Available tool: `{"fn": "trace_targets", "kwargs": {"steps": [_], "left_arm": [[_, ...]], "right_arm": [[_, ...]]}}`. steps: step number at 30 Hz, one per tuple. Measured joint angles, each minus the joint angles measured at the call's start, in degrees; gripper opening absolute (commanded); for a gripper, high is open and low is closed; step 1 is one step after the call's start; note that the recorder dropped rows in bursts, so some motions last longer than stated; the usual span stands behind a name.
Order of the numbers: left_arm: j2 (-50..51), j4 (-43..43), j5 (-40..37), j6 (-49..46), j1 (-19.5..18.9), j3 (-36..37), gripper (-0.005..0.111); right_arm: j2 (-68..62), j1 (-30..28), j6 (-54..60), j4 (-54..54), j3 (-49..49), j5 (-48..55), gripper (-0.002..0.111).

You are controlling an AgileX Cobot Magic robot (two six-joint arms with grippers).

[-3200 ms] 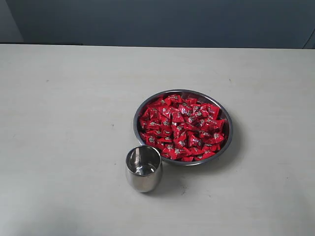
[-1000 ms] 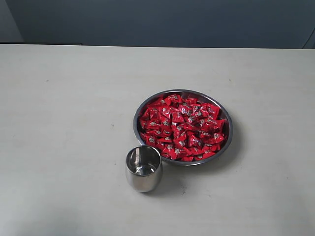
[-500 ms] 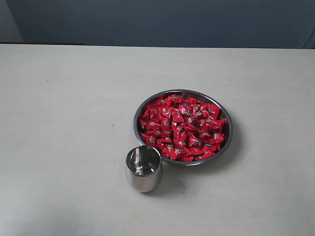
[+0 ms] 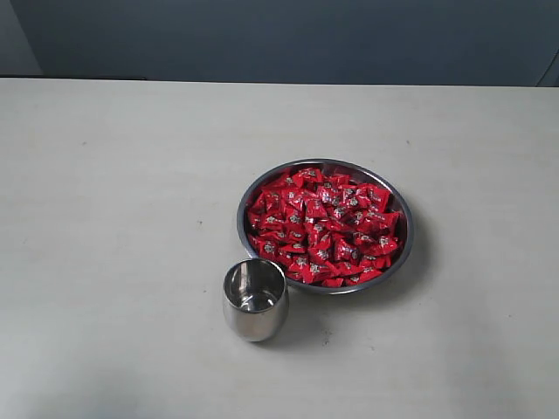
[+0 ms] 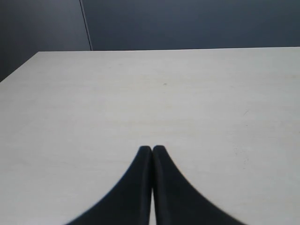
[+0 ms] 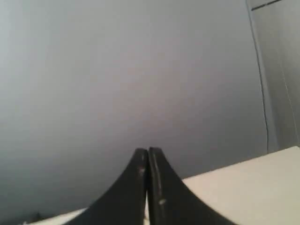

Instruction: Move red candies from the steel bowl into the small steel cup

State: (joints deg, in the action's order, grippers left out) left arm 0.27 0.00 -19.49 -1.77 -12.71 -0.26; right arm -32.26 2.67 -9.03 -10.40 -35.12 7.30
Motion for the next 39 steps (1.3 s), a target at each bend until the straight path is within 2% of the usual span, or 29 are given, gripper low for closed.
{"fn": "trace_targets", "kwargs": {"steps": [3, 6, 11, 17, 22, 32, 35, 39], "left_arm": [[0.00, 0.00, 0.00, 0.00, 0.00, 0.00, 0.000], [0.00, 0.00, 0.00, 0.00, 0.00, 0.00, 0.000], [0.00, 0.00, 0.00, 0.00, 0.00, 0.00, 0.000], [0.00, 0.00, 0.00, 0.00, 0.00, 0.00, 0.000], [0.00, 0.00, 0.00, 0.00, 0.00, 0.00, 0.000], [0.00, 0.00, 0.00, 0.00, 0.00, 0.00, 0.000], [0.00, 0.00, 0.00, 0.00, 0.00, 0.00, 0.000], [0.00, 0.00, 0.00, 0.00, 0.00, 0.00, 0.000]], "right_arm": [[-12.49, 4.37, 9.36, -0.60, -10.61, 6.59, 0.000], [-24.26, 9.24, 21.51, -6.29, -19.96, 13.56, 0.000], [-40.63, 14.63, 31.28, -12.41, -28.45, 23.21, 0.000], [-55.81, 15.27, 34.16, -12.21, -30.46, 29.95, 0.000], [-62.31, 16.68, 36.54, -12.21, -30.60, 32.33, 0.000], [-67.75, 25.97, 39.10, -12.78, -30.64, 32.51, 0.001], [-68.83, 28.94, 39.19, -12.99, -30.64, 31.01, 0.011], [-70.18, 31.31, 39.19, -13.09, -30.64, 30.21, 0.034]]}}
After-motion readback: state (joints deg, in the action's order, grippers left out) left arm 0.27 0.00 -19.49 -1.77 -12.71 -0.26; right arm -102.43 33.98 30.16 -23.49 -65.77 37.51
